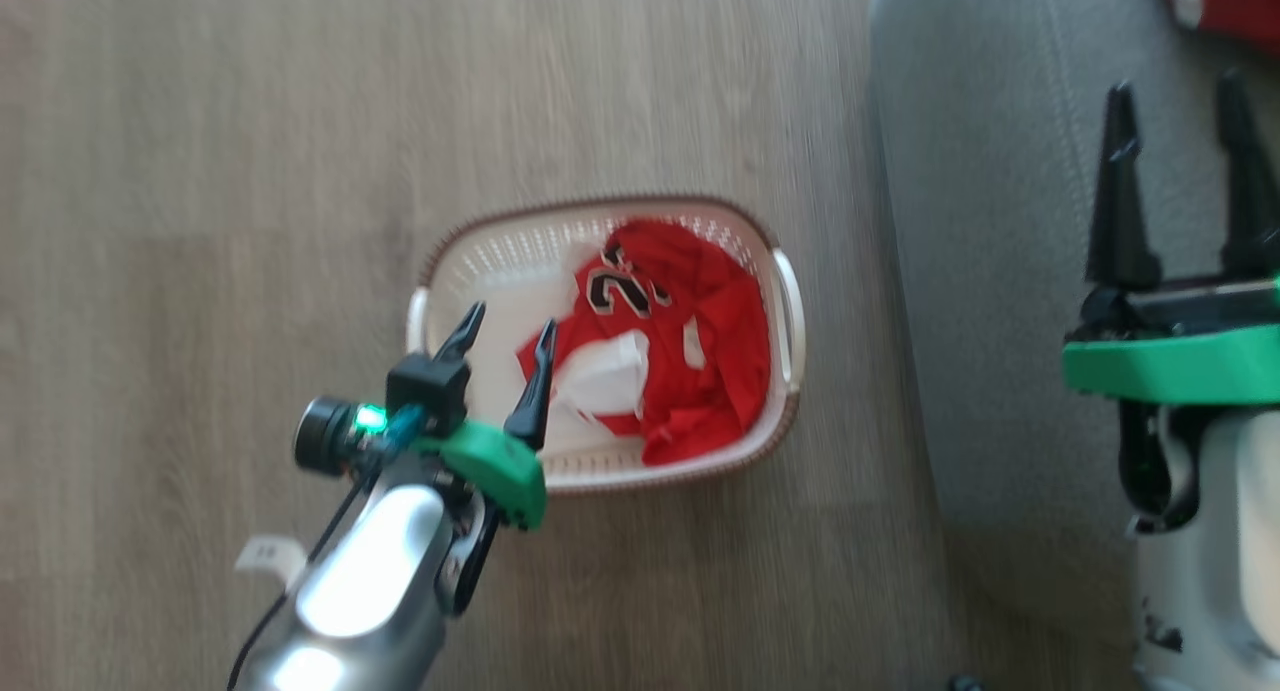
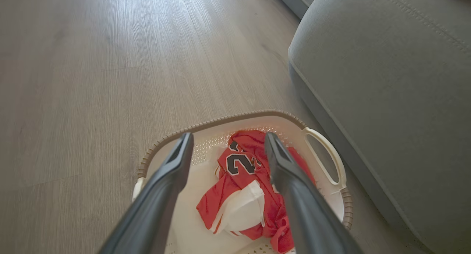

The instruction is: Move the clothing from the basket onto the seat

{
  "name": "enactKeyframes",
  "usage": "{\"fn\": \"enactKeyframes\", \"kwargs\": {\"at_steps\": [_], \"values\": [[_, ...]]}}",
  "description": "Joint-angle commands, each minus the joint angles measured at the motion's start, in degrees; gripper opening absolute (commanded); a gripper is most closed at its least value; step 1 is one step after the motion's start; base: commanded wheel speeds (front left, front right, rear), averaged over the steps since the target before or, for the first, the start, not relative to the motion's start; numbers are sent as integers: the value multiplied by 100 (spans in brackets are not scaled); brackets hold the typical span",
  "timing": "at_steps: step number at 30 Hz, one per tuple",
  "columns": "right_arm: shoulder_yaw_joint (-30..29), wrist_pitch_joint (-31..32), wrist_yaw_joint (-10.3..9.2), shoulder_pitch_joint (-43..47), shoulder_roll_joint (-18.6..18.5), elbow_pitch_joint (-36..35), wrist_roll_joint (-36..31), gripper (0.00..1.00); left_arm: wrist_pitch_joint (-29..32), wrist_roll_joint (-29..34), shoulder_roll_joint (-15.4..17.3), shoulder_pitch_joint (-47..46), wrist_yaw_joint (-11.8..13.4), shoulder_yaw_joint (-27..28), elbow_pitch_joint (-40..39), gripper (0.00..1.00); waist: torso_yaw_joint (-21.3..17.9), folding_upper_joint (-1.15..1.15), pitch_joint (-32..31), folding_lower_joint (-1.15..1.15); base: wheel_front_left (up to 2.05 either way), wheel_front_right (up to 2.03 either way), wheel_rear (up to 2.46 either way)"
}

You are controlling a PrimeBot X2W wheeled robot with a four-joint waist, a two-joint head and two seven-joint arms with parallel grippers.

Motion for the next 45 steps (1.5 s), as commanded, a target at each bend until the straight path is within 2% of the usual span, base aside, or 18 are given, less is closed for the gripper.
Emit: {"fn": "enactKeyframes", "kwargs": {"at_steps": [1,5,11,20,26,30,35,38,39,45], "values": [[86,-46,-2,-147,-1,-261,-35,100,-30,42,20,-198,-39,92,55,100,-285,0,677,0,0,0,0],[71,-51,-2,-412,-1,-628,-61,100,93,41,-146,-803,-192,-79,930,100,-416,0,1186,0,0,0,0],[179,-52,-2,-673,-1,-1081,-4,100,127,79,-228,-1577,-317,-316,1946,100,-627,0,1854,0,0,0,0],[299,-53,-2,-902,-1,-1523,131,100,425,31,-246,-2170,-513,-807,2688,100,-825,0,2526,0,0,0,0],[450,-53,-2,-987,0,-1691,272,100,429,29,-247,-2501,-402,-1081,2950,100,-978,0,2818,0,0,0,0],[523,-53,-2,-1002,0,-1759,338,100,428,45,-247,-2711,-236,-1155,3155,100,-1077,0,2919,0,0,0,0],[583,-53,-2,-989,0,-1790,387,100,565,23,-247,-2809,-246,-1264,3313,98,-1173,0,2958,0,0,0,0],[604,-53,-2,-996,0,-1784,412,100,553,-30,-247,-2818,-267,-1304,3328,12,-1207,0,2943,0,0,0,0],[611,-53,-2,-999,0,-1776,418,100,532,-54,-247,-2818,-270,-1312,3326,0,-1214,0,2931,0,0,0,0],[653,-53,-2,-1001,0,-1686,414,100,407,-157,-247,-2757,-292,-1384,3281,0,-1208,0,2770,0,0,0,0]]}}
